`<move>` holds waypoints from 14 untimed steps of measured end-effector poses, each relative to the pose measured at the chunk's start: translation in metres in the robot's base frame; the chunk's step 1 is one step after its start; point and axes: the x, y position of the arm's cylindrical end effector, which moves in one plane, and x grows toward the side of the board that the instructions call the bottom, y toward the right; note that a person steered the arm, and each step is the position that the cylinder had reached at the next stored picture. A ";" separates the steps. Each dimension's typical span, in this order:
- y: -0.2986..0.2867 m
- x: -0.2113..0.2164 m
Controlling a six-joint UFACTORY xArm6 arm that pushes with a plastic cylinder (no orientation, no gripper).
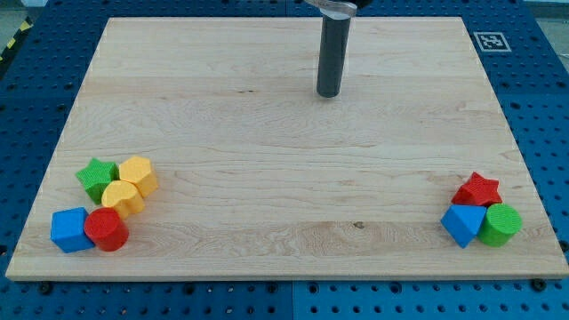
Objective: Separate blue triangle to the group of blocks
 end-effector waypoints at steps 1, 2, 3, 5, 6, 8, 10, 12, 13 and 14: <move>0.000 0.000; 0.000 0.000; 0.008 0.000; 0.174 0.050; 0.208 0.116; 0.225 0.222; 0.193 0.239; 0.166 0.239; 0.166 0.238; 0.151 0.225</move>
